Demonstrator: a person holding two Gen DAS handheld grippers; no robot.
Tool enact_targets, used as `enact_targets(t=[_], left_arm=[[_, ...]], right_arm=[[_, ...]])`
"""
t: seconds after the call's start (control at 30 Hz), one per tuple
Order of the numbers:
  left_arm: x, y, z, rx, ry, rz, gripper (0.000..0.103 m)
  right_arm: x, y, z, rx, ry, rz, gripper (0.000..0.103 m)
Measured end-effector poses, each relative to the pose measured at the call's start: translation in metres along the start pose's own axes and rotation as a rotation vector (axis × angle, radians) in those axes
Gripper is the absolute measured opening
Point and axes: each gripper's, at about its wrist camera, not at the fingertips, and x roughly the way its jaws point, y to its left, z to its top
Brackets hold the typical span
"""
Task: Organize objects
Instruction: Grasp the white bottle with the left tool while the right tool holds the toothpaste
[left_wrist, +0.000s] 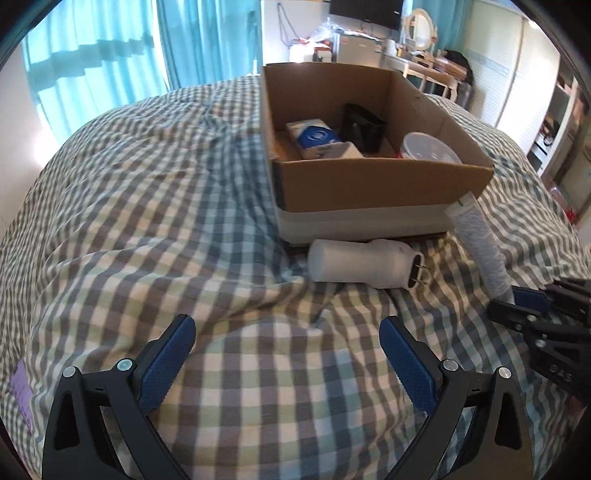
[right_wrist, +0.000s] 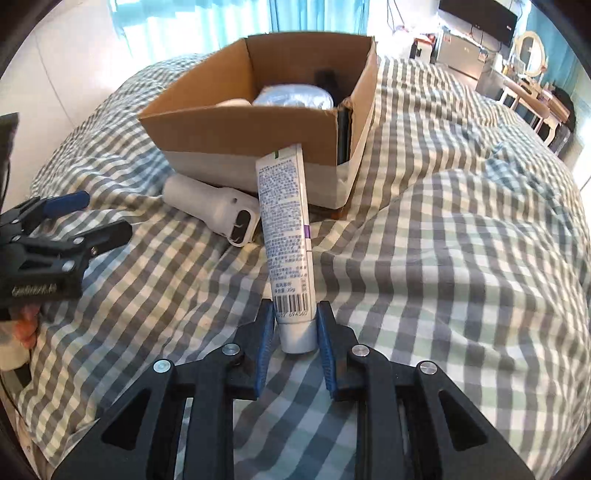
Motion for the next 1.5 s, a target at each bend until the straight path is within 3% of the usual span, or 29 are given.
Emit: enact_targets(t=[0.27, 0.3, 0.6, 0.73, 0.87, 1.07, 1.1, 1.17, 1.2, 1.33, 1.4, 1.5], left_arm=[[0.014, -0.004, 0.004, -0.010, 0.035, 0.000, 0.102], [0.013, -0.005, 0.005, -0.016, 0.037, -0.004, 0.102], [0.041, -0.027, 0.029, -0.065, 0.047, -0.064, 0.102], [0.061, -0.030, 0.036, -0.097, 0.055, -0.040, 0.102], [0.079, -0.021, 0.039, -0.181, 0.051, -0.102, 0.102], [0.089, -0.047, 0.039, -0.110, 0.049, -0.162, 0.101], [0.088, -0.054, 0.038, -0.083, 0.048, -0.163, 0.099], [0.085, -0.067, 0.037, -0.030, 0.037, -0.185, 0.071], [0.082, -0.073, 0.037, -0.007, 0.030, -0.195, 0.065], [0.078, -0.093, 0.039, 0.067, -0.006, -0.178, 0.064], [0.081, -0.093, 0.043, 0.051, -0.010, -0.174, 0.064], [0.086, -0.087, 0.048, 0.011, -0.004, -0.165, 0.053]], right_arm=[[0.041, 0.011, 0.029, -0.039, 0.051, -0.039, 0.023], [0.040, 0.012, 0.029, -0.043, 0.046, -0.042, 0.018], [-0.007, 0.006, 0.018, 0.000, -0.122, -0.033, 0.018], [-0.018, -0.008, 0.010, 0.043, -0.149, -0.007, 0.018], [-0.019, -0.015, 0.008, 0.064, -0.157, 0.026, 0.018], [-0.024, -0.021, 0.003, 0.091, -0.191, 0.053, 0.018], [-0.028, -0.022, 0.001, 0.098, -0.200, 0.054, 0.018], [-0.038, -0.027, -0.002, 0.113, -0.219, 0.048, 0.018], [-0.043, -0.030, -0.004, 0.124, -0.228, 0.045, 0.018], [-0.048, -0.040, -0.008, 0.154, -0.223, 0.015, 0.018], [-0.046, -0.044, -0.009, 0.171, -0.212, 0.014, 0.018], [-0.039, -0.046, -0.011, 0.174, -0.195, 0.011, 0.018]])
